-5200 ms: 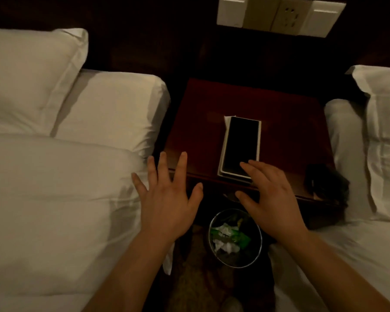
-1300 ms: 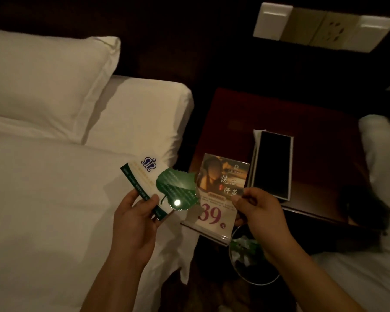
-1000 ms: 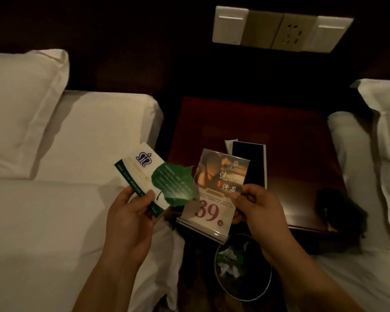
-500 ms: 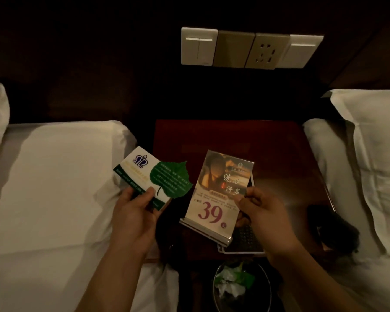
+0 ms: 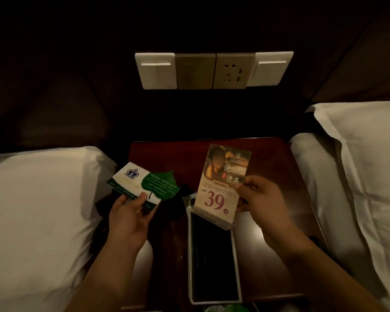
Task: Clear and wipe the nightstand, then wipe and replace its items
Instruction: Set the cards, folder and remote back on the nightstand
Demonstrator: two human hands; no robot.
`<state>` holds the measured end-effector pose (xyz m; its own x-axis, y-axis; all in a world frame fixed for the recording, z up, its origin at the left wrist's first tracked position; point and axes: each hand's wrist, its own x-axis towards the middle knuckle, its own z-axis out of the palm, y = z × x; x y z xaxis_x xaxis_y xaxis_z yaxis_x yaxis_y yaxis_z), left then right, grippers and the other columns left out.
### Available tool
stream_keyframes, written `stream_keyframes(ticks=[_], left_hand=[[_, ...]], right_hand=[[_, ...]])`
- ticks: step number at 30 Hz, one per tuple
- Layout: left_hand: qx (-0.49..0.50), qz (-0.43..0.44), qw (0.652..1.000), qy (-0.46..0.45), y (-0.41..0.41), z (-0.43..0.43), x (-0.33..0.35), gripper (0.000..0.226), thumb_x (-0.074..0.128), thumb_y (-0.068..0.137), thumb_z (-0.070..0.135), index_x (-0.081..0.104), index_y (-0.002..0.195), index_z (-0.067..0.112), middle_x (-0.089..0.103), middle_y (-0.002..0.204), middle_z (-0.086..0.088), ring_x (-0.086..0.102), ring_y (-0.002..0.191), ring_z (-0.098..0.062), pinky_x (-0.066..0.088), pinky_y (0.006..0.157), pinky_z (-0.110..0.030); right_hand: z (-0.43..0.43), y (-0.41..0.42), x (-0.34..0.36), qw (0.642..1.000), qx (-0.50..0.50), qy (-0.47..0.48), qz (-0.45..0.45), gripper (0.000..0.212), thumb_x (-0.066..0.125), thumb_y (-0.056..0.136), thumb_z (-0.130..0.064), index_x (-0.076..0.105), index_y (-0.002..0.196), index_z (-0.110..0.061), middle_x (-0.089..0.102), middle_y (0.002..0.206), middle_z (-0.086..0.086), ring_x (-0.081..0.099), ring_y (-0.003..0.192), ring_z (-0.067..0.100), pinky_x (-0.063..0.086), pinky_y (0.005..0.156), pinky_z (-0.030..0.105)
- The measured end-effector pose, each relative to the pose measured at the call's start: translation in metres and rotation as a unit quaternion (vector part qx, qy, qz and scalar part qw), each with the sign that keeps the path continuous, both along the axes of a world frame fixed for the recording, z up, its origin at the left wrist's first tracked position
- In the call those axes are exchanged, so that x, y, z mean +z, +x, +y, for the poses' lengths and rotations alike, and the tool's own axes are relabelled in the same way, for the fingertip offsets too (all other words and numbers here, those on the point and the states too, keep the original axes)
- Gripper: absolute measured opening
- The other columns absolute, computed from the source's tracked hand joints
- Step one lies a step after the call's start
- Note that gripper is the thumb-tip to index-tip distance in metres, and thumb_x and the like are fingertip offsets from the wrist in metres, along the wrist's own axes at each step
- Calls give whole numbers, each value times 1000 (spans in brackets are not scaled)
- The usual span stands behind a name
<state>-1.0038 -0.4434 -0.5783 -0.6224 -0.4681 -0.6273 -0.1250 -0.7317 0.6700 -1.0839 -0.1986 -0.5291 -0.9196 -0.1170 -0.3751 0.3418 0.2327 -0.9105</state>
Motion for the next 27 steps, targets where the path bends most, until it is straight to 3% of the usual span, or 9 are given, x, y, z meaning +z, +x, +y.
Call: stream_keyframes(ticks=[3,7,12,15,19,27], left_hand=[[-5,1,1000,-5,-30,7,-10,46,52,96,-6,51,139,11,65,131,-12,67,108,-24,57,76,-40],[-15,-1,1000,5,-64,11,-30,49,52,95,-8,48,141,9,61,138,-17,61,121,-34,52,96,-51],[-20,-16,1000,15,-103,17,-50,41,53,96,-8,49,134,8,66,124,-16,66,107,-30,55,87,-44],[-35,-14,999,3,-120,23,-59,48,57,94,-6,46,139,8,68,123,-16,67,111,-33,56,90,-45],[-105,-22,994,-24,-126,30,-62,39,62,94,2,53,132,8,70,122,-16,70,109,-33,57,94,-48],[-246,-31,964,-95,-108,14,-64,38,65,96,15,54,131,20,75,114,-9,76,96,-31,61,83,-41]], right_hand=[[5,-30,-8,1000,-13,7,19,10,61,96,-15,66,96,-6,76,84,9,74,73,21,59,65,41],[2,-64,-24,998,-54,1,19,13,59,97,-15,67,98,-5,76,87,9,74,74,20,58,71,43],[-9,-104,-45,996,-90,-8,-17,14,56,98,-12,65,102,-2,75,93,14,74,85,29,57,81,54],[-9,-114,-57,994,-101,28,3,10,57,98,-14,64,94,-8,75,86,7,75,80,24,62,69,42],[-3,-117,-60,993,-104,49,33,12,57,97,-14,62,90,-7,73,78,2,74,70,14,55,52,23],[3,-109,-44,993,-78,46,82,14,56,96,-15,61,89,-5,75,83,6,74,76,18,56,65,34]])
